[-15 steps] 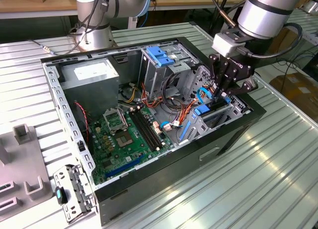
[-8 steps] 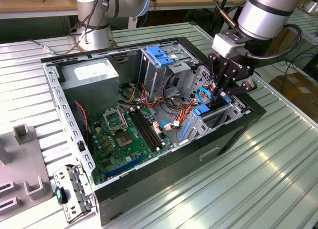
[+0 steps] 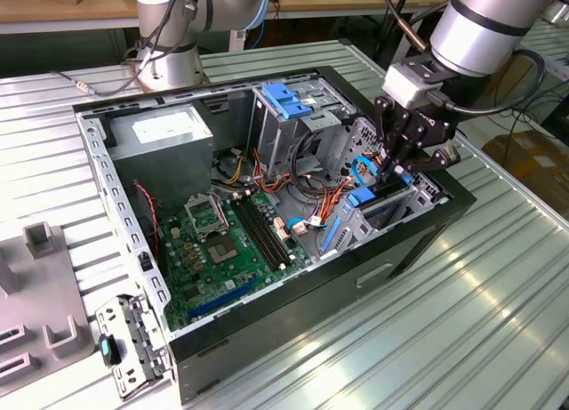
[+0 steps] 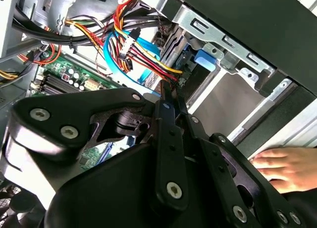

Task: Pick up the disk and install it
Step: 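Insert the second disk wire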

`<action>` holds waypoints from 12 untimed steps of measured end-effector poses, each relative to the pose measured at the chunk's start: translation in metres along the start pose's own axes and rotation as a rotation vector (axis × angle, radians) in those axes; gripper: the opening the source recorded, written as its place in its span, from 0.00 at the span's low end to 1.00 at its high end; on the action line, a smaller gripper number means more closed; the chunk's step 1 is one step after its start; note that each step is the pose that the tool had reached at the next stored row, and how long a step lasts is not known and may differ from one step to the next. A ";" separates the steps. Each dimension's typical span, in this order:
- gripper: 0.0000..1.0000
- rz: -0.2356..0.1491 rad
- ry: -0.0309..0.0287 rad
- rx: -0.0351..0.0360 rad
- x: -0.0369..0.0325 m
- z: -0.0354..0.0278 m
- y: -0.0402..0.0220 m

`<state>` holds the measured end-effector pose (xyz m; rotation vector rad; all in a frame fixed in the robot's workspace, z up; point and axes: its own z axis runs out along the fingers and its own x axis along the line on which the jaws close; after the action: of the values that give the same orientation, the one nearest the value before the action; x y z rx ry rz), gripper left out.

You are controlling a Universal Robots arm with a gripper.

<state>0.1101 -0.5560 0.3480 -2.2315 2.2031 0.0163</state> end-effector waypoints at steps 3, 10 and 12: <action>0.16 0.000 -0.0042 0.0001 0.0018 -0.0001 0.0000; 0.16 0.000 -0.0073 -0.0006 0.0043 0.0002 -0.0001; 0.16 0.000 -0.0080 -0.0010 0.0044 0.0002 -0.0002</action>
<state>0.1104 -0.5604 0.3478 -2.2276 2.1999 0.0263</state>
